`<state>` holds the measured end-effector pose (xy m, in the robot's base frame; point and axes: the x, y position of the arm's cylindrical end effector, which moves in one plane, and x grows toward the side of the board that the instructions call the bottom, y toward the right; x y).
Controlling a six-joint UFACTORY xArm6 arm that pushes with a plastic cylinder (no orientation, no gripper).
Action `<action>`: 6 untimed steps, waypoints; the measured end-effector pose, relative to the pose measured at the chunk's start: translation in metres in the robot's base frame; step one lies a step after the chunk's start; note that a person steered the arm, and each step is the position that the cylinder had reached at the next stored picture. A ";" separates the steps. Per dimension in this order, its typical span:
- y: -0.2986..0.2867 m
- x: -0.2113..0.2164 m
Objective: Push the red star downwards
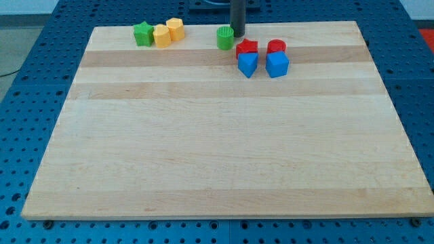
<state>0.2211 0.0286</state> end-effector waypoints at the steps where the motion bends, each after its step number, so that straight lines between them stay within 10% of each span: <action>1: 0.026 0.007; 6: 0.024 0.056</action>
